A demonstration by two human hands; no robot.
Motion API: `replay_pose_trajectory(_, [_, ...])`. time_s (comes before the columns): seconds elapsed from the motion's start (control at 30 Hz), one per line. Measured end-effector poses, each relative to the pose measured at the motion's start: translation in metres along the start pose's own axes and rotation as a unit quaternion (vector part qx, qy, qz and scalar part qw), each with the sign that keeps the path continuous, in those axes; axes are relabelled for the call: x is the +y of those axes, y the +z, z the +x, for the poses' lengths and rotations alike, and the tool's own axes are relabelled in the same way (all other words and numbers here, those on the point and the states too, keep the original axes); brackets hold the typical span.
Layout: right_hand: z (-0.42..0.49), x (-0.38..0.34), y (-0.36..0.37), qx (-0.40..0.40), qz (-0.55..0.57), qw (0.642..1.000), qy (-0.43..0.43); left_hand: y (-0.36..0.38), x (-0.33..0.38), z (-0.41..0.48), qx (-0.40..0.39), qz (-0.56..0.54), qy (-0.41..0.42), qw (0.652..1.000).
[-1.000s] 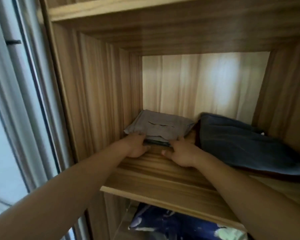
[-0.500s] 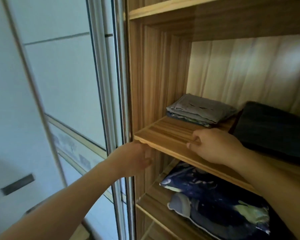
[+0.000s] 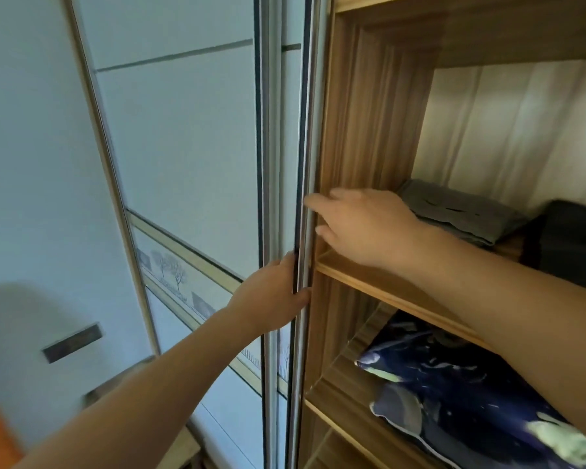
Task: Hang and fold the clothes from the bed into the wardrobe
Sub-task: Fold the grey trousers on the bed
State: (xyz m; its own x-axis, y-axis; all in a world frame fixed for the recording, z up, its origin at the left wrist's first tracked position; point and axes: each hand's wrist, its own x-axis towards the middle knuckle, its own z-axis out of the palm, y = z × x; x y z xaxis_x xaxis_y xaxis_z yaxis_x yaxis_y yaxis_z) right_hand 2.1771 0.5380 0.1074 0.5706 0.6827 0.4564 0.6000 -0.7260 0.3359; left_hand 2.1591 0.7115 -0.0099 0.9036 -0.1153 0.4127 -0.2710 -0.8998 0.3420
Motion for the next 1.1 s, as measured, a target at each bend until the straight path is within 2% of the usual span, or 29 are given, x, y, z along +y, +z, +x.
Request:
replay_pose_trajectory(0.2, [0.047,-0.001,0.005,-0.036,-0.077,0.996,0.004,0.001,-0.018,0.019,-0.029,-0.066,0.011,0.997])
replay_pose_trajectory(0.47, [0.034,-0.004,0.005,-0.031,-0.097,0.994,0.027,-0.006,-0.015,0.021,-0.072,-0.072,0.034,0.994])
replay_pose_trajectory(0.63, [0.0,0.002,-0.008,-0.037,-0.139,0.988,0.063,-0.003,0.01,0.014,-0.093,-0.058,0.099,0.989])
replay_pose_trajectory(0.93, [-0.084,0.016,-0.058,-0.041,-0.151,0.974,0.161,0.01,0.082,-0.001,-0.13,-0.054,0.213,0.967])
replay_pose_trajectory(1.03, [-0.117,0.019,-0.072,-0.042,-0.201,0.959,0.194,0.018,0.105,-0.008,-0.12,-0.061,0.266,0.955])
replay_pose_trajectory(1.1, [-0.138,0.02,-0.082,-0.011,-0.23,0.951,0.208,0.024,0.117,-0.012,-0.09,-0.051,0.301,0.948])
